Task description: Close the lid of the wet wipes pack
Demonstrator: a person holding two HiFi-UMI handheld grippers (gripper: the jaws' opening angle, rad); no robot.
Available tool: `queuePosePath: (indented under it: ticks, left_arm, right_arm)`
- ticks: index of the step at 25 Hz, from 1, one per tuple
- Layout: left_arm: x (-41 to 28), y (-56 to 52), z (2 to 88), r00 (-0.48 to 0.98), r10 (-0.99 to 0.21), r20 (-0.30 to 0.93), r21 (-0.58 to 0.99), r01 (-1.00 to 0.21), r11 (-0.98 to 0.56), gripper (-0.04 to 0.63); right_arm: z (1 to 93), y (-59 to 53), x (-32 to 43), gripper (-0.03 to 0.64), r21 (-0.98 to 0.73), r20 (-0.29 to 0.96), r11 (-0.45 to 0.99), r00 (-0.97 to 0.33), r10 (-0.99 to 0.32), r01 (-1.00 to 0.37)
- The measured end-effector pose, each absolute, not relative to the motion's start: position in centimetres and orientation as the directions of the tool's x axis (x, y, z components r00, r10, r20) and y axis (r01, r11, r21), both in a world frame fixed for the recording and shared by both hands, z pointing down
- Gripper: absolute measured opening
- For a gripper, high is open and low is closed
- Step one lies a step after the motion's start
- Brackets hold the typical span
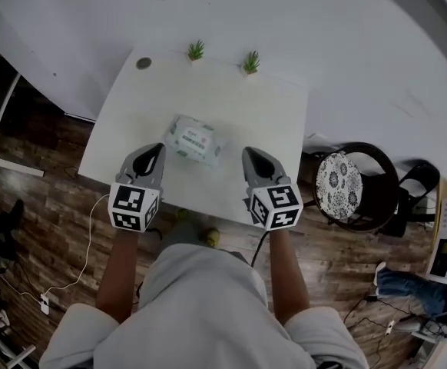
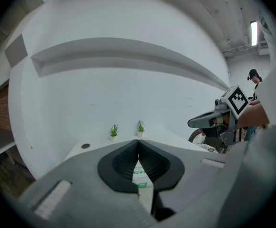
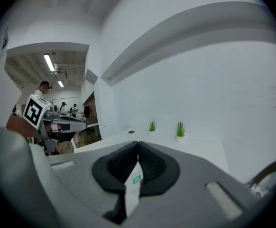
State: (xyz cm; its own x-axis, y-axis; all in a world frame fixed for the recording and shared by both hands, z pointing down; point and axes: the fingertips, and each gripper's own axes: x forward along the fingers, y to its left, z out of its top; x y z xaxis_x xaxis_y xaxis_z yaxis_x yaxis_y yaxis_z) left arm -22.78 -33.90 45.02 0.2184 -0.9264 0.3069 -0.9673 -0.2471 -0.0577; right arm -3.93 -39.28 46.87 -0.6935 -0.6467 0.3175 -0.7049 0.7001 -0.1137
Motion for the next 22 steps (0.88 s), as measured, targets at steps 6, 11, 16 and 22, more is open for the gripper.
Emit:
queuePosePath:
  ticks: [6, 11, 16, 22]
  left_arm:
    - [-21.8, -32.6, 42.3, 0.218, -0.944, 0.248, -0.083, -0.966, -0.244, 0.008]
    - [-21.1, -32.0, 40.2, 0.215, -0.956, 0.201, -0.117, -0.963, -0.241, 0.008]
    - [-20.8, -31.0, 38.0, 0.212, -0.965, 0.157, -0.148, -0.961, -0.235, 0.008]
    - [-21.0, -30.6, 36.1, 0.21, -0.972, 0.104, -0.161, -0.961, -0.225, 0.008]
  right_arm:
    - [43.9, -37.8, -0.6, 0.005, -0.064, 0.251, 0.671, -0.663, -0.706, -0.739]
    - [41.9, -37.4, 2.2, 0.005, -0.055, 0.197, 0.628, -0.625, -0.755, -0.776]
    - [40.4, -36.6, 4.3, 0.005, -0.043, 0.16, 0.588, -0.587, -0.794, -0.807]
    - [38.9, -36.1, 5.6, 0.005, -0.027, 0.121, 0.563, -0.561, -0.819, -0.826]
